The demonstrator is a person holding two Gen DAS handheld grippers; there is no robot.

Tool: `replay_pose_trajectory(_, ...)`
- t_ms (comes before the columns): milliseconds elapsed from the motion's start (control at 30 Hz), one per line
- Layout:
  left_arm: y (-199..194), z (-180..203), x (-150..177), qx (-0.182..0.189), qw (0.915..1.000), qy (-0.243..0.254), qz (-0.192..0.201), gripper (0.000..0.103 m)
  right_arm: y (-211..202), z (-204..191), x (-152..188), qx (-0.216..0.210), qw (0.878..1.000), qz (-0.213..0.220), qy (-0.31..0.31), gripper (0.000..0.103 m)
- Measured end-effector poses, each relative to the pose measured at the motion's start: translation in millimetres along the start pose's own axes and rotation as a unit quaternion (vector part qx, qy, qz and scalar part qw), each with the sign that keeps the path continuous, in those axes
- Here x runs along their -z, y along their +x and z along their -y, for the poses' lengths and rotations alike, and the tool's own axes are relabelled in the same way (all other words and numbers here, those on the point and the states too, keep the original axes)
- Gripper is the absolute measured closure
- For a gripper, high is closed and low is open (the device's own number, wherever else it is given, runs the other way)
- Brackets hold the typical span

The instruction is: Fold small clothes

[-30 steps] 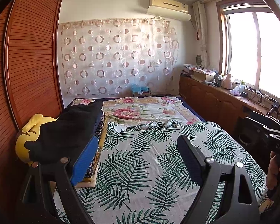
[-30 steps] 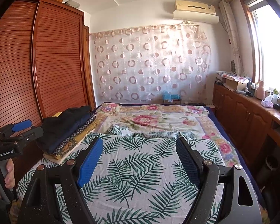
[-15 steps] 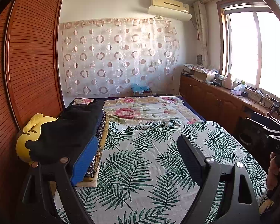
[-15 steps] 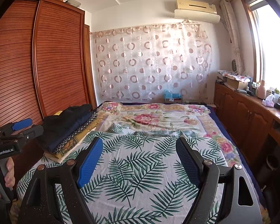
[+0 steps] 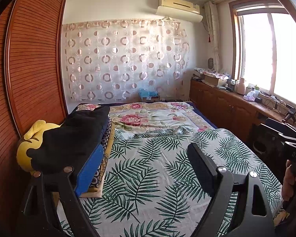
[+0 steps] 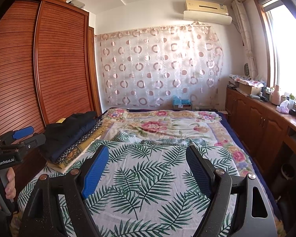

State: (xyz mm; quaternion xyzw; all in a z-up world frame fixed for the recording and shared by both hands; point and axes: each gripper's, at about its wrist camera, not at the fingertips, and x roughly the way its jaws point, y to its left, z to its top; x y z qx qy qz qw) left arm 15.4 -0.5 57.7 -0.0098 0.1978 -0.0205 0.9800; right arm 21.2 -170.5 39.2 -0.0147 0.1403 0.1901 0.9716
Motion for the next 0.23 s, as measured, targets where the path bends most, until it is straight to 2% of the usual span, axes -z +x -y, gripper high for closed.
replay_pose_trajectory(233,-0.4,-0.7,0.1,-0.001,1.0,0.0,-0.001,0.016,0.5,0.3,0.1,0.0,1.0,-0.002,0.0,0.021)
